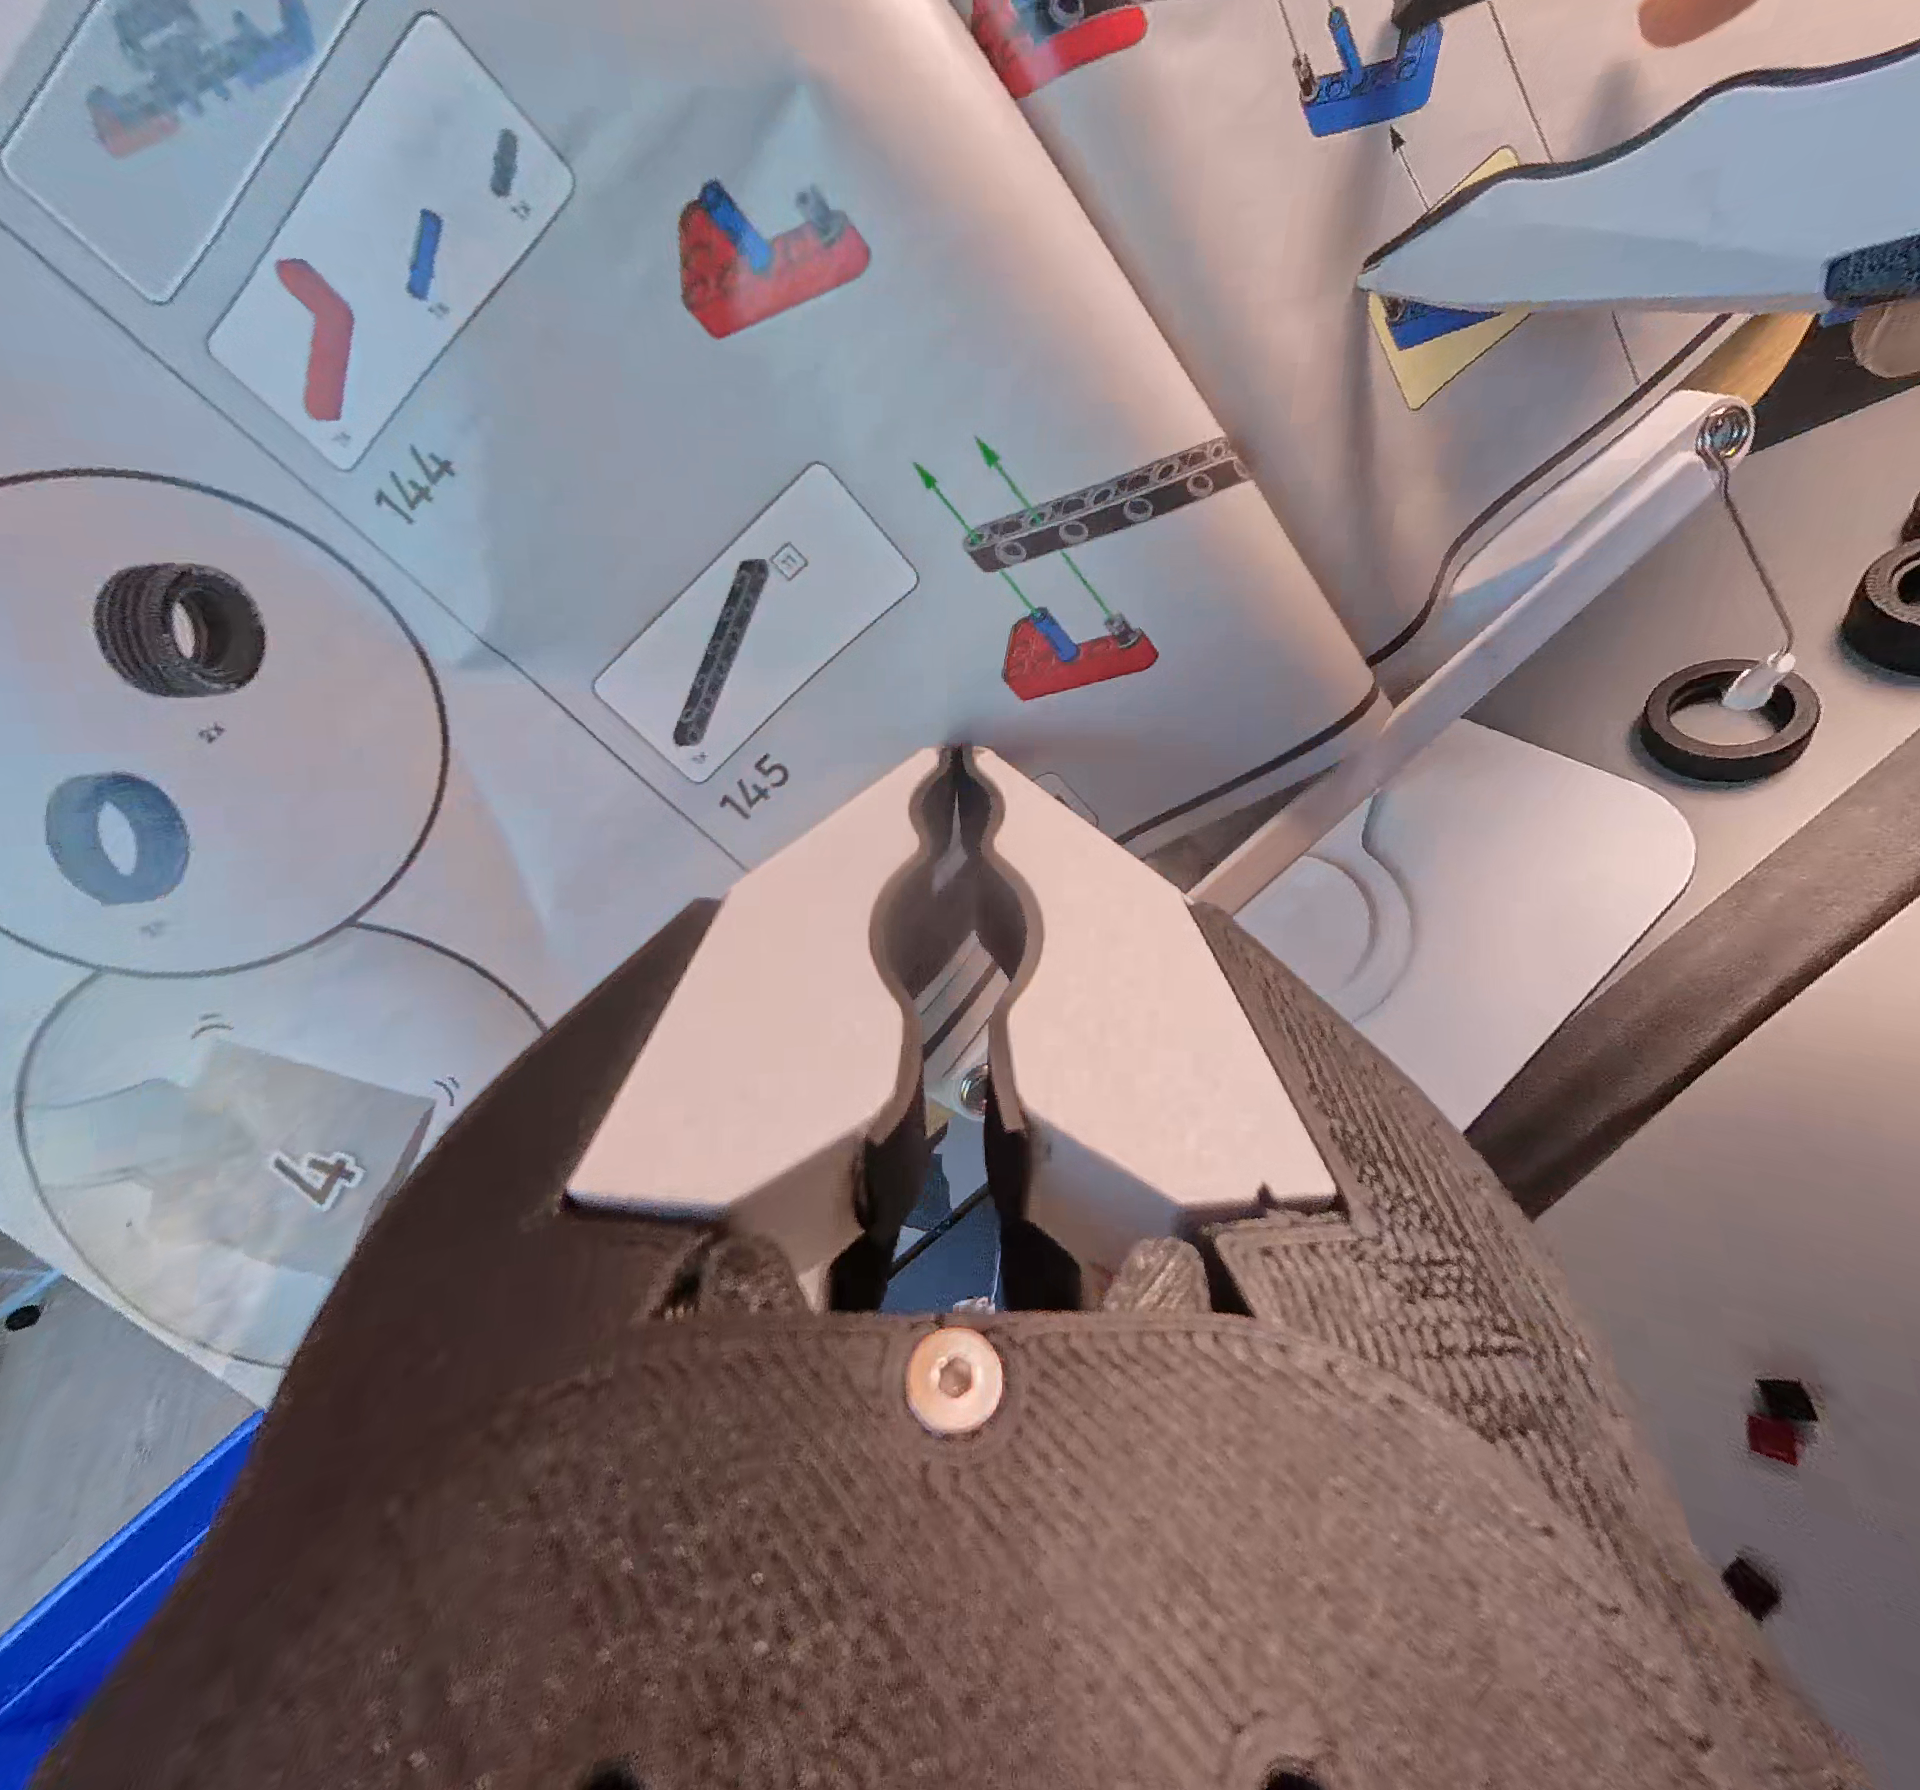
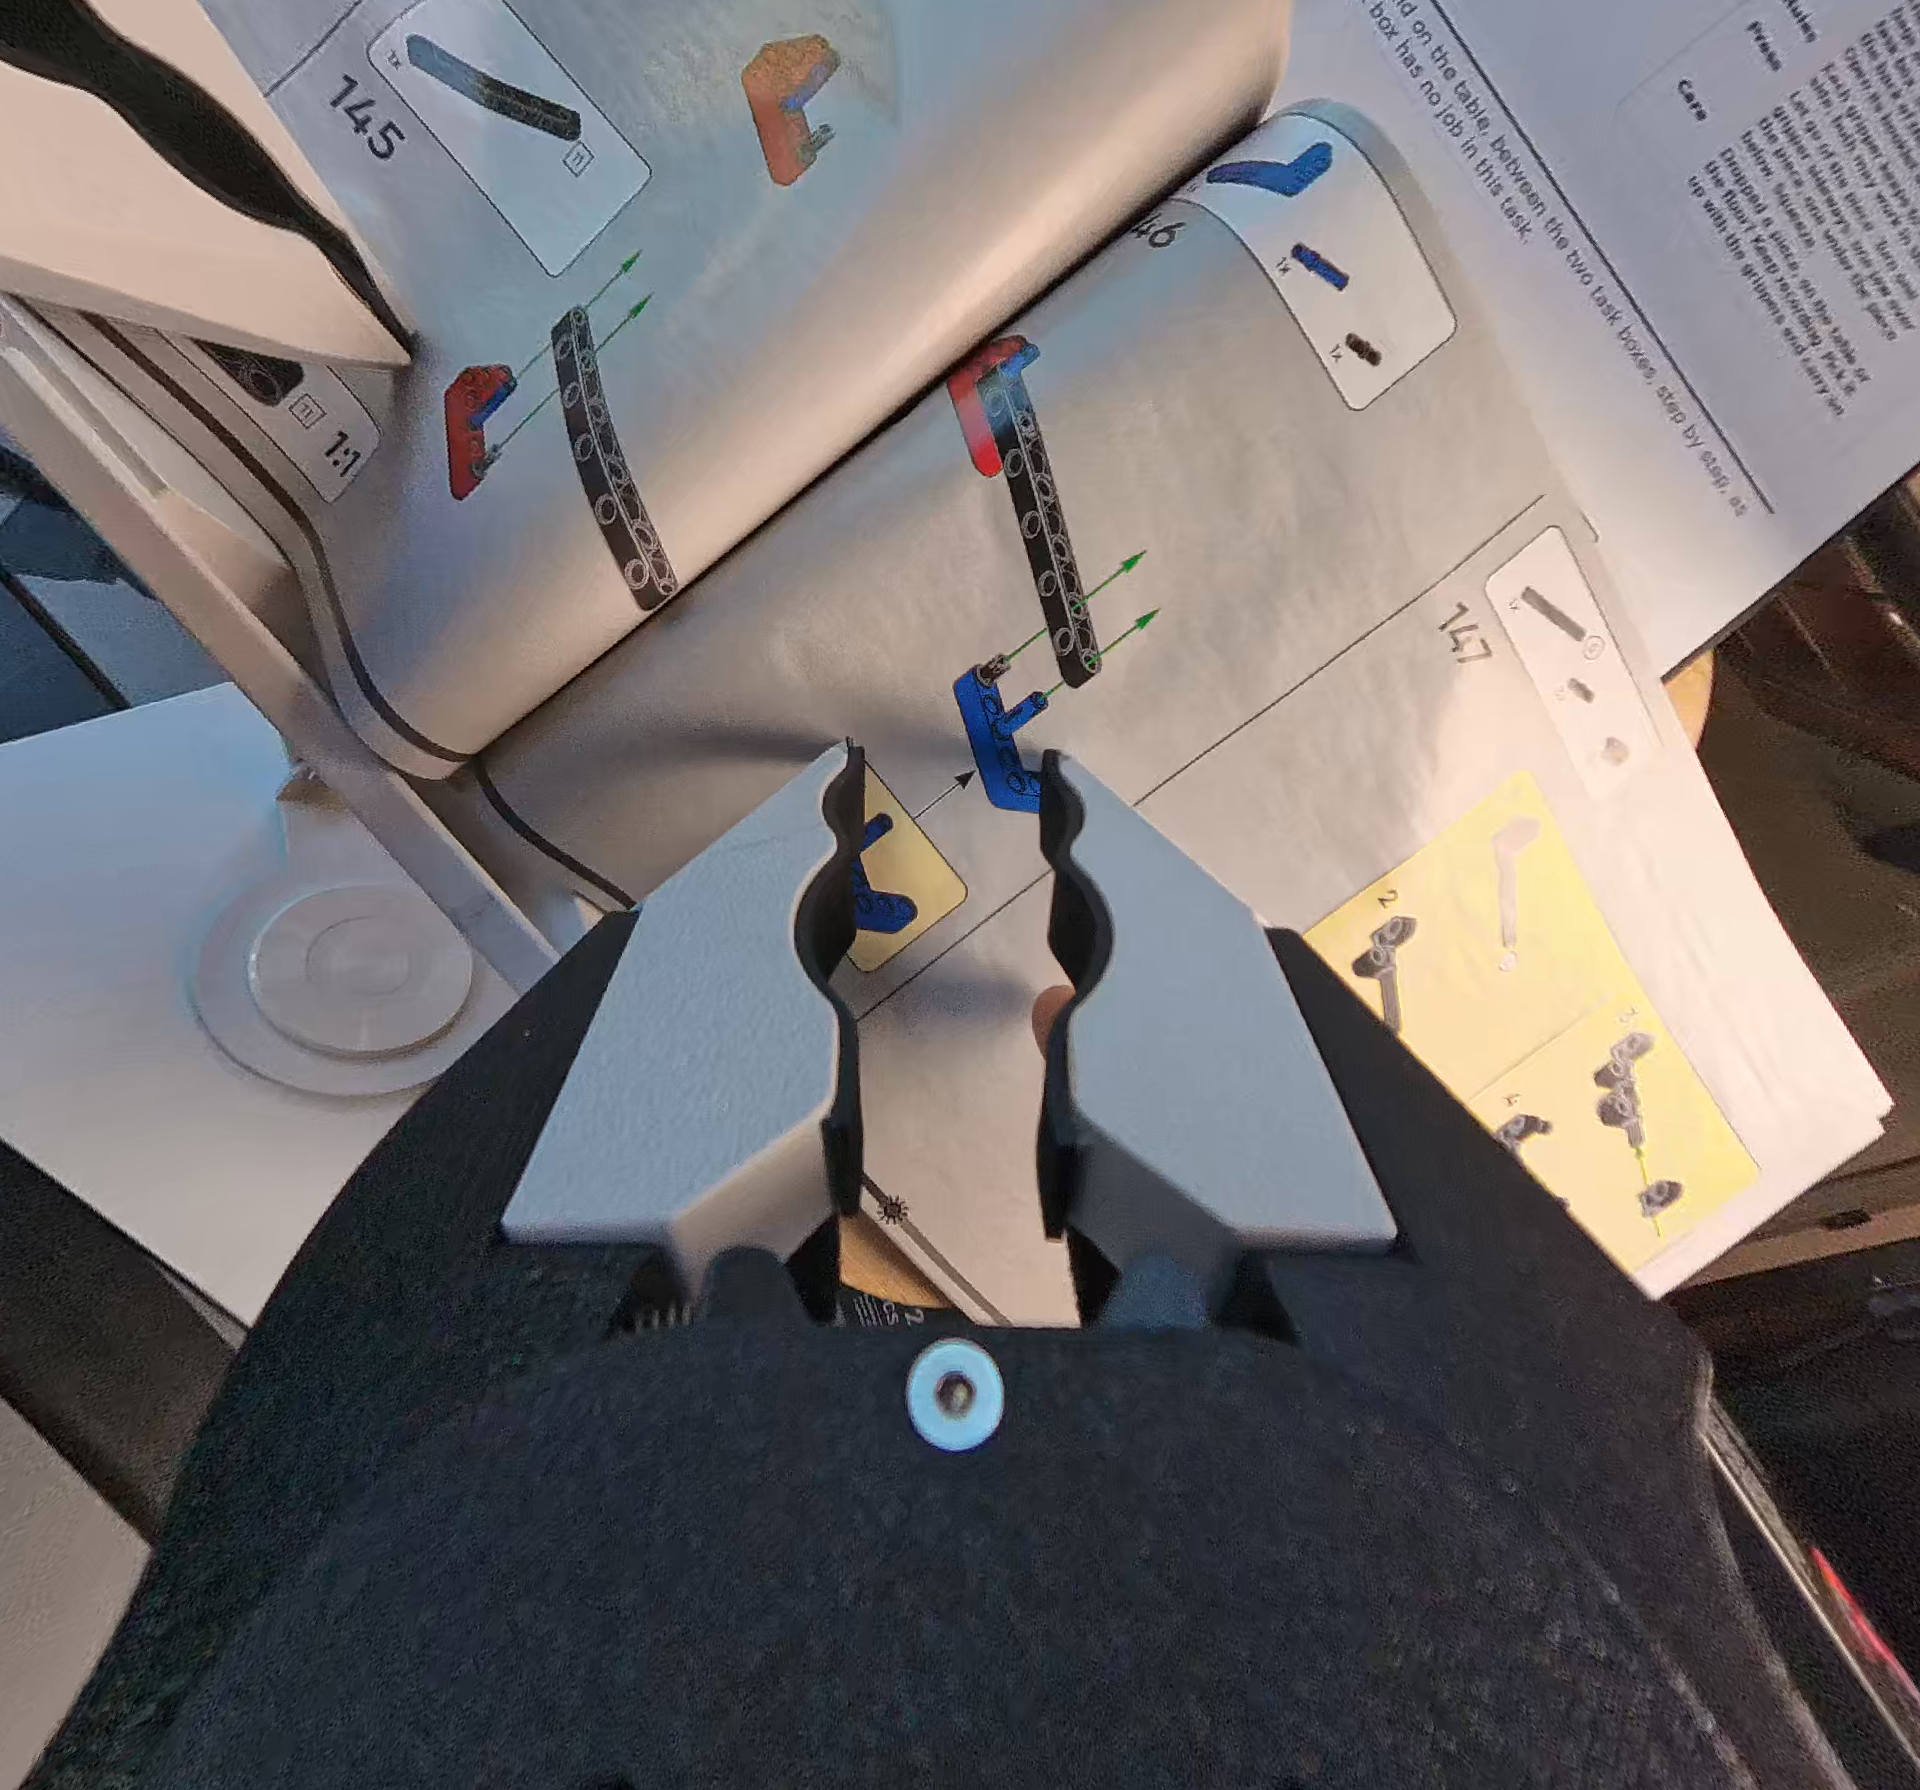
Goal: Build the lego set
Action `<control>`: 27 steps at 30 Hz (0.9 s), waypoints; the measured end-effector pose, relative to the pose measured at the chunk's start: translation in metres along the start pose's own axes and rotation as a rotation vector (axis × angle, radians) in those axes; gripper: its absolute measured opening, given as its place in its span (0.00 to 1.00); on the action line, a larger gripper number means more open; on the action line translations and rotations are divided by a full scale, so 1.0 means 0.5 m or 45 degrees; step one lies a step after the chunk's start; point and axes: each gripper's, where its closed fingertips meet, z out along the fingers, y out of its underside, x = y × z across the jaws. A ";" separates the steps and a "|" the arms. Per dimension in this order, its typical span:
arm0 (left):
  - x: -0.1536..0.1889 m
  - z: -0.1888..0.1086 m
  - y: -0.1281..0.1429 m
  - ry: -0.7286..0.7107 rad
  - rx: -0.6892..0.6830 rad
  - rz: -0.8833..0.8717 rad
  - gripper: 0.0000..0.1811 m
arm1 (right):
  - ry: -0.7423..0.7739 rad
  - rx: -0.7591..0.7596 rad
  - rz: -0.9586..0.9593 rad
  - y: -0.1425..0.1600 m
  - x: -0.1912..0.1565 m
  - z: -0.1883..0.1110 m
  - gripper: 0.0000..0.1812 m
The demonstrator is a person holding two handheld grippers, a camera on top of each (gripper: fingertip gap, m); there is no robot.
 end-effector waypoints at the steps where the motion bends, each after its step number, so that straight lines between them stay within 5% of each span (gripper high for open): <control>1: -0.003 0.000 0.002 -0.002 0.003 0.008 0.00 | 0.011 0.019 -0.004 0.003 -0.003 0.001 0.15; 10: -0.018 -0.017 0.038 0.000 0.026 -0.022 0.00 | -0.035 -0.093 0.021 0.081 -0.007 -0.031 0.08; 13: -0.019 -0.020 0.042 -0.009 0.041 -0.049 0.00 | -0.094 -0.090 0.139 0.049 -0.019 -0.043 0.09; 19: -0.020 -0.020 0.042 -0.038 0.057 -0.097 0.00 | -0.178 -0.168 0.645 -0.054 -0.071 -0.013 0.41; 22: -0.020 -0.024 0.050 -0.038 0.043 -0.132 0.00 | -0.040 -0.215 0.655 -0.044 -0.071 0.016 0.43; 24: -0.018 -0.040 0.061 0.003 0.042 -0.263 0.02 | 0.011 -0.209 0.676 -0.044 -0.072 0.026 0.45; 27: -0.041 -0.124 0.046 0.065 0.351 -0.833 0.06 | 0.050 -0.186 0.658 -0.048 -0.078 0.027 0.45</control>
